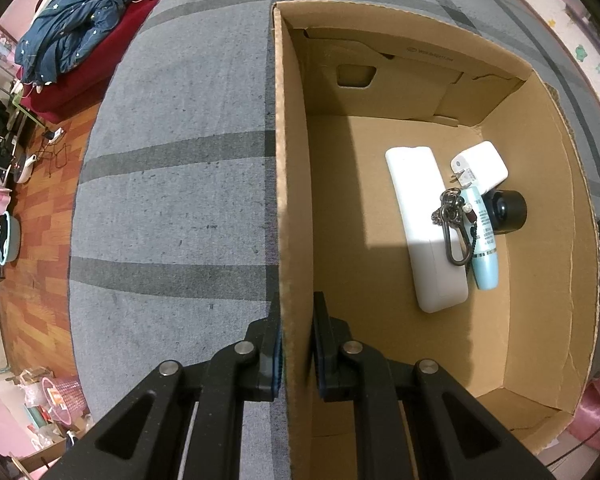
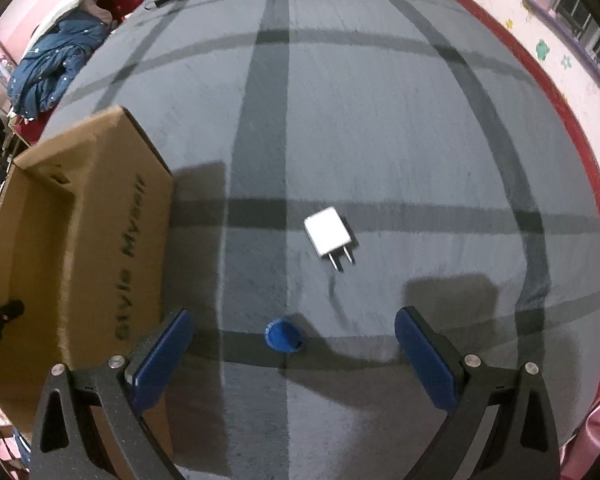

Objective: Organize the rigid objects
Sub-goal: 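Close the right gripper on the blue key fob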

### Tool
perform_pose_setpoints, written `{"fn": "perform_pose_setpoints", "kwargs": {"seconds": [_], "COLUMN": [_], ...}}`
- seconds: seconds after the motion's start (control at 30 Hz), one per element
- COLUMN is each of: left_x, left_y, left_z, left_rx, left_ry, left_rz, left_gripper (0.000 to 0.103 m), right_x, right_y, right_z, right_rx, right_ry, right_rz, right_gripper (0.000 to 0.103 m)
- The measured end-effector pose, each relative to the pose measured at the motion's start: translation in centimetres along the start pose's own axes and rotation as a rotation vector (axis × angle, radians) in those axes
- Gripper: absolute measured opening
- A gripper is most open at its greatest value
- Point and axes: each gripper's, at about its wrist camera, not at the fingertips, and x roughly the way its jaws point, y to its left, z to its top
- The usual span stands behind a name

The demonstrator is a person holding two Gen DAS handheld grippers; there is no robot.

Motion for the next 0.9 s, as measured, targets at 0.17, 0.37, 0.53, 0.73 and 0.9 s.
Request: {"fn": "perform_pose_setpoints", "kwargs": {"seconds": [0.17,0.37,0.53,0.73,0.9], "left_x": [0.0,0.0,0.1,-0.1,-0.1], "left_y": [-0.1,-0.1,-0.1,-0.3,-0.3], "left_z": [0.0,0.1,0.1,-0.1,-0.1], "left_rx": [0.000,-0.002,-0.005,-0.006,-0.011], "left_ry": [0.000,0.001,0.001,-0.002,-0.001], "left_rz": [0.002,0.005,0.007,0.012,0.014], "left_gripper": [0.012,0.012,0.012,0.012,0.012], "right_x": [2.5,4.7,6.4,8.1,8.6], "right_y": [-0.7,-1.3,-1.6,-1.6,-2.4], "right_z": [-1.0,-2.0,-2.6,-3.3,-3.2], "right_rx": [0.005,0.013,0.010,0.000,0.016], "right_ry": [0.037,0.067,0.092,0.118,0.125], "right_rz": [-0.008,-0.015,-0.024,-0.017,-0.003], "right_gripper": [0.103,0.103,0.103,0.103,0.103]}}
